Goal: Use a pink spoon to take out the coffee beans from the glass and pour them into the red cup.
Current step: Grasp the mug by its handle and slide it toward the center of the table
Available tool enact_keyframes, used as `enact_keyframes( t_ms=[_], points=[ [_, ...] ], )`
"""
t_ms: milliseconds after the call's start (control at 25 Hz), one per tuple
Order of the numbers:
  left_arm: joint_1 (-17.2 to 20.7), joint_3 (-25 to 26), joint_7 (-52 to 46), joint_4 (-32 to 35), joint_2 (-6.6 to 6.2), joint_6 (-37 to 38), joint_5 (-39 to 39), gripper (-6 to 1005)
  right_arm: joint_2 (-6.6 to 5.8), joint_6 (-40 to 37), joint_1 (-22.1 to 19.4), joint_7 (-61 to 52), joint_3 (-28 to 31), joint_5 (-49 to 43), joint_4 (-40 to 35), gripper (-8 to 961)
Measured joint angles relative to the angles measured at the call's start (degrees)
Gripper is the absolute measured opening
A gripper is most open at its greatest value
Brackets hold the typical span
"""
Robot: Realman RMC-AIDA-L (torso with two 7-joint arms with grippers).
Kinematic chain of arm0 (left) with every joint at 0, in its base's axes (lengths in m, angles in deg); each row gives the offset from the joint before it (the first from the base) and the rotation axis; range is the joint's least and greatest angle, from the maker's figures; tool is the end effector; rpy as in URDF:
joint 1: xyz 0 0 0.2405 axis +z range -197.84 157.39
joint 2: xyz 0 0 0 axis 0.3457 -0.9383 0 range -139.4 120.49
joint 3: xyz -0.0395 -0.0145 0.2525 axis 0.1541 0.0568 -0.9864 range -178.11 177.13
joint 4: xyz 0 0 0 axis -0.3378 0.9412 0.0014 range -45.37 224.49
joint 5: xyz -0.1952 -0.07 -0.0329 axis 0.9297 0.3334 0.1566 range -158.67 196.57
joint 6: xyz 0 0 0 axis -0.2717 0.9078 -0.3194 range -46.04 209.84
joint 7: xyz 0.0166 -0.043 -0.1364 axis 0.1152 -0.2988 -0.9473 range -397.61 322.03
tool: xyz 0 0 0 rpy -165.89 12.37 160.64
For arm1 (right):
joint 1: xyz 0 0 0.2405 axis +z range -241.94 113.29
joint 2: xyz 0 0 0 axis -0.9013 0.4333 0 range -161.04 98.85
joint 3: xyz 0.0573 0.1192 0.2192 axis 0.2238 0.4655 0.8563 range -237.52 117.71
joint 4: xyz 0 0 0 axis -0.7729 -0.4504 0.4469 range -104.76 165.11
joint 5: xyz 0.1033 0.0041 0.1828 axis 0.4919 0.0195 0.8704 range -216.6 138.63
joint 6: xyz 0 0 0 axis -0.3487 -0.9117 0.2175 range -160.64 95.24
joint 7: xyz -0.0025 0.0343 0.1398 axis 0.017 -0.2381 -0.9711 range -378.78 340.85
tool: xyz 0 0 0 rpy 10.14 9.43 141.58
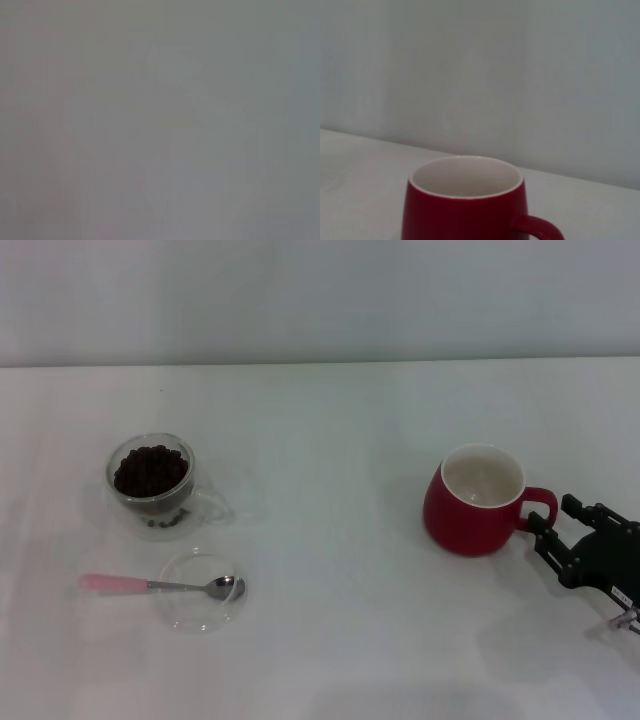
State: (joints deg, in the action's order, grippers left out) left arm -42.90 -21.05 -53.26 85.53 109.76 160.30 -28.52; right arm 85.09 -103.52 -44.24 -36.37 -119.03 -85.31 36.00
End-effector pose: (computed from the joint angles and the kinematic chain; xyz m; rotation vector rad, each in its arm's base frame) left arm -0.3719 0.2907 0.0280 -1.2744 -0.6383 -0.7560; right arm 0.3817 0.2548 -0.0345 -1.9377 0.6327 0.5177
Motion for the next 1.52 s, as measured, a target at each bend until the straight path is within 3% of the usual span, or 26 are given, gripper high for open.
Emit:
enact_keyframes(
  t_ms=[80, 520, 720, 960, 1160, 1520],
  points=[
    [0.0, 0.0, 0.0, 0.0, -0.04, 0.0, 0.0, 875, 0.0, 0.0, 0.1, -0.1, 0.3, -0.7, 0.0, 504],
    [-0.1, 0.0, 0.3, 0.1, -0.15, 0.0, 0.3, 875, 0.0, -0.3, 1.1, -0.7, -0.1, -0.9, 0.2, 500],
    [-0.2, 0.2, 0.2, 0.1, -0.13, 0.0, 0.4, 875, 0.0, -0.3, 1.3, -0.8, -0.2, -0.9, 0.2, 388],
    [-0.5, 0.3, 0.3, 0.4, -0.13, -0.2, 0.4, 875, 0.0, -0.3, 1.4, -0.8, 0.1, -2.1, -0.4, 364],
    [-0.6, 0.4, 0.2, 0.8, -0.19, -0.5, 0.4, 876, 0.0, -0.2, 2.0, -0.8, -0.1, -2.4, -0.5, 192],
    [-0.8, 0.4, 0.3, 1.3, -0.14, -0.6, 0.4, 876, 0.0, -1.2, 3.1, -0.8, -0.3, -6.8, -0.6, 191]
  ],
)
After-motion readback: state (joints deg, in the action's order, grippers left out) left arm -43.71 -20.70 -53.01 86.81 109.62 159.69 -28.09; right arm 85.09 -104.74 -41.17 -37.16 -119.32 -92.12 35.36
